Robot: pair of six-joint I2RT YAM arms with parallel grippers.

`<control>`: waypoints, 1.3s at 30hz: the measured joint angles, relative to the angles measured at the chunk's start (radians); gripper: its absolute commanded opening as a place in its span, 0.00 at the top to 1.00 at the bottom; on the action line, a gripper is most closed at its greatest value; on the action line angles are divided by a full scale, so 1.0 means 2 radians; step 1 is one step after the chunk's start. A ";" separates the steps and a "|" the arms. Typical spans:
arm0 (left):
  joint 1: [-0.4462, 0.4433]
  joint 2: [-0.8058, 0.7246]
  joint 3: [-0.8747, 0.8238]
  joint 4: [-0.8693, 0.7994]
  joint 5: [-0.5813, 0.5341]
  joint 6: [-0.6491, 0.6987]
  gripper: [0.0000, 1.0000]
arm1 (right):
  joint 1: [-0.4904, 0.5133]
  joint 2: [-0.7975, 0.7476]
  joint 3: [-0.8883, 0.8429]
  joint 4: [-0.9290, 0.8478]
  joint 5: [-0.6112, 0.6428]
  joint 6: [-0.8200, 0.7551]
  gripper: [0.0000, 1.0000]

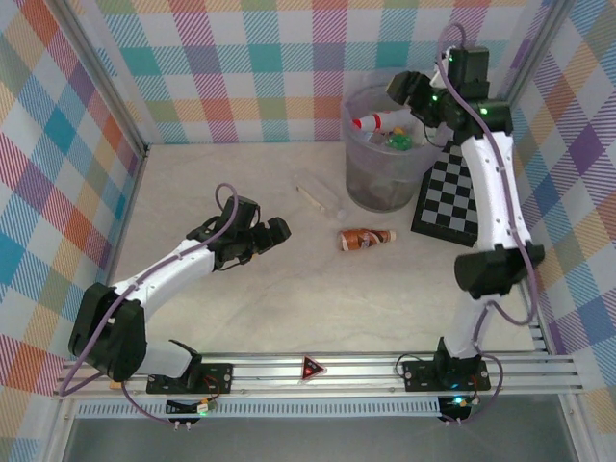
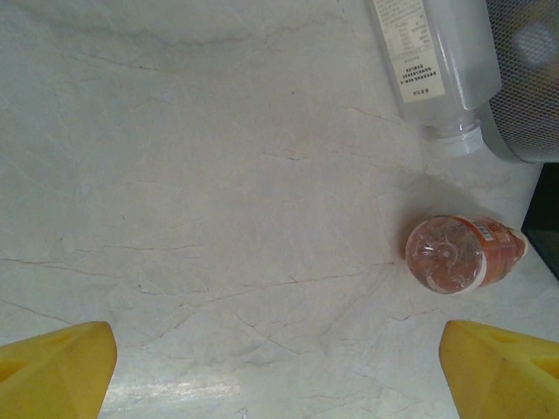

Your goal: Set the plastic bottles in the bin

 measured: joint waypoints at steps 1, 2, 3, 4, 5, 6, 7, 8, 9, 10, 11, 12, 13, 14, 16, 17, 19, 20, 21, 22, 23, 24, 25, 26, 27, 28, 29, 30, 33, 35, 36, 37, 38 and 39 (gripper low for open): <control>0.000 0.002 0.000 0.002 0.000 0.000 0.05 | 0.000 -0.025 -0.028 -0.001 0.000 0.001 0.29; 0.000 0.003 0.000 0.004 0.000 0.000 0.05 | 0.001 -0.056 -0.064 -0.003 0.000 0.003 0.29; 0.000 0.005 0.000 0.005 0.000 0.000 0.05 | 0.003 -0.085 -0.100 -0.004 0.002 0.005 0.29; 0.000 0.007 0.001 0.005 -0.001 0.000 0.04 | 0.004 -0.108 -0.128 -0.004 0.002 0.007 0.29; 0.000 0.010 0.002 0.005 -0.001 0.000 0.04 | 0.007 -0.136 -0.162 -0.005 0.004 0.012 0.28; 0.000 0.014 0.004 0.005 0.000 0.001 0.04 | 0.011 -0.161 -0.192 -0.006 0.008 0.016 0.28; 0.000 0.018 0.007 0.005 0.000 0.002 0.04 | 0.015 -0.179 -0.216 -0.006 0.011 0.019 0.28; 0.000 0.022 0.010 0.005 0.000 0.004 0.03 | 0.019 -0.200 -0.247 -0.005 0.015 0.026 0.27; 0.000 0.024 0.012 0.005 -0.001 0.006 0.03 | 0.023 -0.217 -0.275 -0.005 0.020 0.032 0.27; 0.000 0.026 0.015 0.005 0.000 0.008 0.03 | 0.026 -0.231 -0.299 -0.006 0.023 0.037 0.27; 0.000 0.027 0.017 0.005 -0.001 0.009 0.03 | 0.030 -0.243 -0.326 -0.005 0.028 0.045 0.26; 0.000 0.027 0.020 0.005 -0.001 0.011 0.03 | 0.034 -0.252 -0.351 -0.005 0.032 0.055 0.25; 0.000 0.027 0.022 0.005 0.000 0.012 0.03 | 0.038 -0.257 -0.370 -0.004 0.036 0.061 0.25; 0.001 0.028 0.025 0.005 0.000 0.013 0.03 | 0.044 -0.263 -0.395 -0.002 0.041 0.072 0.25; 0.002 0.032 0.030 0.006 0.000 0.013 0.03 | 0.055 -0.269 -0.443 0.007 0.050 0.096 0.25; 0.003 0.035 0.032 0.007 0.000 0.013 0.03 | 0.061 -0.271 -0.467 0.012 0.053 0.110 0.24; 0.004 0.040 0.034 0.007 0.001 0.013 0.03 | 0.072 -0.269 -0.506 0.023 0.055 0.134 0.23; 0.004 0.042 0.034 0.007 0.001 0.013 0.03 | 0.078 -0.267 -0.523 0.029 0.057 0.147 0.22; 0.005 0.043 0.034 0.007 0.001 0.013 0.02 | 0.084 -0.263 -0.535 0.034 0.060 0.159 0.22; 0.005 0.043 0.034 0.007 0.001 0.013 0.02 | 0.089 -0.258 -0.542 0.038 0.061 0.168 0.21; 0.005 0.043 0.034 0.007 0.000 0.013 0.02 | 0.093 -0.252 -0.549 0.045 0.064 0.179 0.19; 0.005 0.043 0.034 0.007 0.000 0.013 0.02 | 0.097 -0.244 -0.554 0.054 0.067 0.191 0.19; 0.005 0.043 0.034 0.007 0.000 0.013 0.02 | 0.100 -0.239 -0.559 0.064 0.069 0.201 0.17; 0.005 0.043 0.034 0.007 0.000 0.013 0.02 | 0.103 -0.232 -0.567 0.075 0.072 0.215 0.17; 0.005 0.043 0.033 0.007 0.000 0.013 0.02 | 0.105 -0.228 -0.575 0.086 0.074 0.228 0.13; 0.005 0.043 0.033 0.006 -0.001 0.013 0.02 | 0.108 -0.225 -0.585 0.097 0.078 0.241 0.12; 0.005 0.043 0.032 0.006 -0.001 0.013 0.02 | 0.111 -0.223 -0.595 0.107 0.082 0.253 0.10; 0.005 0.042 0.032 0.006 -0.001 0.013 0.02 | 0.113 -0.221 -0.604 0.118 0.084 0.266 0.08; 0.005 0.041 0.032 0.005 -0.002 0.013 0.02 | 0.121 -0.205 -0.617 0.143 0.093 0.299 0.07; 0.005 0.039 0.031 0.004 -0.002 0.013 0.02 | 0.127 -0.189 -0.617 0.162 0.095 0.315 0.07; 0.005 0.037 0.030 0.003 -0.002 0.013 0.02 | 0.131 -0.180 -0.617 0.171 0.097 0.322 0.07; 0.005 0.036 0.030 0.003 -0.002 0.013 0.02 | 0.134 -0.171 -0.617 0.178 0.098 0.329 0.07; 0.005 0.035 0.030 0.003 -0.002 0.013 0.02 | 0.138 -0.162 -0.617 0.185 0.100 0.336 0.07; 0.005 0.033 0.030 0.003 -0.002 0.013 0.02 | 0.142 -0.153 -0.617 0.189 0.102 0.343 0.07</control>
